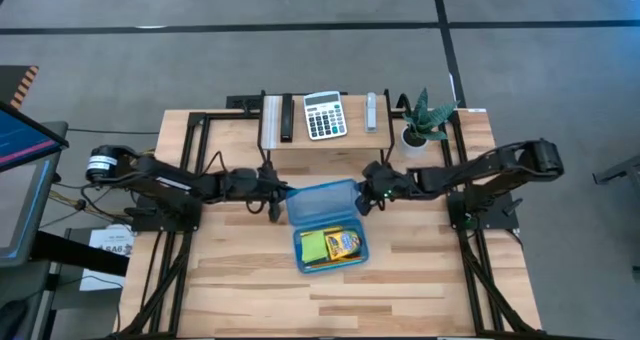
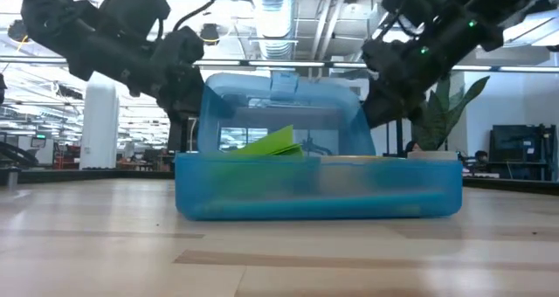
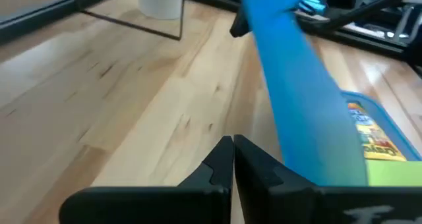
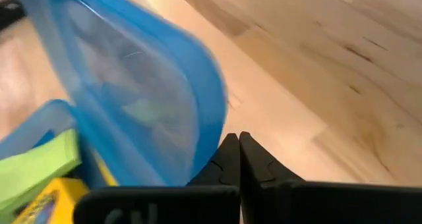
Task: Pack school essentials
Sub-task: Close the blue supply box
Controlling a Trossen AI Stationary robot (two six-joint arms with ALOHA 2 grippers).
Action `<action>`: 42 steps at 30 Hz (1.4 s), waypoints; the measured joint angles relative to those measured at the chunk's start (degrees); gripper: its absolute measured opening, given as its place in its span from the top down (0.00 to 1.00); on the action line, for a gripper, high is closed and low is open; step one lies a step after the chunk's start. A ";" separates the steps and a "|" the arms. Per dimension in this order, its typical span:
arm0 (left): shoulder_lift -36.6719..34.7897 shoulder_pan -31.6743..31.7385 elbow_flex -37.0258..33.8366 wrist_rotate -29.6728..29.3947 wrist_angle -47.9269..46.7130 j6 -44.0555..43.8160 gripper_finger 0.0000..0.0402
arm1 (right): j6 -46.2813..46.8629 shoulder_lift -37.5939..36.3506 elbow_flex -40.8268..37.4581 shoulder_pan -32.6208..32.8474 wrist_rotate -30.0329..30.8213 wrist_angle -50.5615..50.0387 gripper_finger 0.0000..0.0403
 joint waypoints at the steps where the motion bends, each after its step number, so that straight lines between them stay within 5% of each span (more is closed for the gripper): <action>1: -0.19 -0.40 -0.03 -0.02 0.08 0.15 1.00 | -0.04 -0.54 -0.09 0.51 0.00 -0.32 0.99; 18: -2.74 -13.99 3.77 -0.29 0.03 -0.71 1.00 | -4.54 -2.09 -0.13 11.56 -4.54 7.35 0.99; 27: -1.52 -25.31 4.62 -9.50 -3.66 -4.73 1.00 | -4.13 -2.10 -0.13 18.46 -5.05 9.69 0.99; 33: 7.42 -30.45 5.02 -16.46 4.81 -6.76 1.00 | -4.07 2.59 -0.03 20.07 -4.30 15.82 0.99; 42: 23.42 -34.95 15.29 -16.40 8.24 -9.12 1.00 | -5.99 14.93 2.07 20.70 -4.65 20.48 0.99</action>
